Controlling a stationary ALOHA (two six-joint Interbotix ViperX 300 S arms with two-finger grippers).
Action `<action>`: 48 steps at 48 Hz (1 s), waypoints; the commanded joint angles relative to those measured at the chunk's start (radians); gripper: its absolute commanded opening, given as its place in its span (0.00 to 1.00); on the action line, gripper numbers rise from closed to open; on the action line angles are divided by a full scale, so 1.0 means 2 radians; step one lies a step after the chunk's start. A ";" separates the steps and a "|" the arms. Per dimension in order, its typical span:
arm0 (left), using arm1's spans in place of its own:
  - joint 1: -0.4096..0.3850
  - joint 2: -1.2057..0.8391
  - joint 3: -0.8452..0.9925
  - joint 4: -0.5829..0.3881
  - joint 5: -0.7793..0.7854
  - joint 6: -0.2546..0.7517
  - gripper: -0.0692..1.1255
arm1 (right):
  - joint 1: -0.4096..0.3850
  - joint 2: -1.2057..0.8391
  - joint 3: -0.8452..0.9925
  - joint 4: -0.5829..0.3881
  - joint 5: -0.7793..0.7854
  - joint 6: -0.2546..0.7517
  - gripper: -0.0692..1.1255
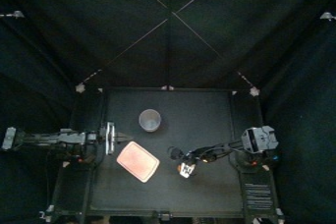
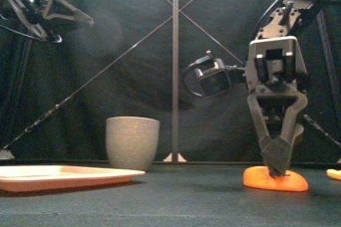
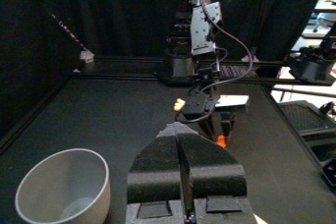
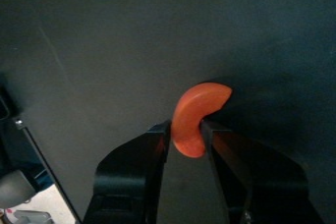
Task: Pick the tangerine then place it in the grey bowl
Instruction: Place tangerine in the grey bowl
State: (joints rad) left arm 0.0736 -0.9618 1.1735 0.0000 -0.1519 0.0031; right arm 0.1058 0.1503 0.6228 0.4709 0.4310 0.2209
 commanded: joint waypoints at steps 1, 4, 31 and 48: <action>-0.002 0.002 -0.005 0.000 -0.002 0.000 0.16 | -0.003 0.002 -0.010 -0.002 -0.001 -0.002 0.66; -0.002 0.002 -0.005 0.000 -0.002 0.000 0.16 | -0.005 0.012 -0.012 -0.002 0.000 -0.002 0.66; -0.002 0.000 0.000 -0.001 -0.002 -0.001 0.16 | -0.005 -0.010 -0.035 -0.002 0.005 -0.005 0.46; -0.002 -0.001 0.001 -0.001 -0.005 0.000 0.16 | -0.042 -0.085 -0.090 -0.094 -0.011 -0.006 0.46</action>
State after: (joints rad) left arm 0.0721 -0.9649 1.1873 -0.0015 -0.1503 0.0031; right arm 0.0568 0.0445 0.4847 0.3329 0.4403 0.2102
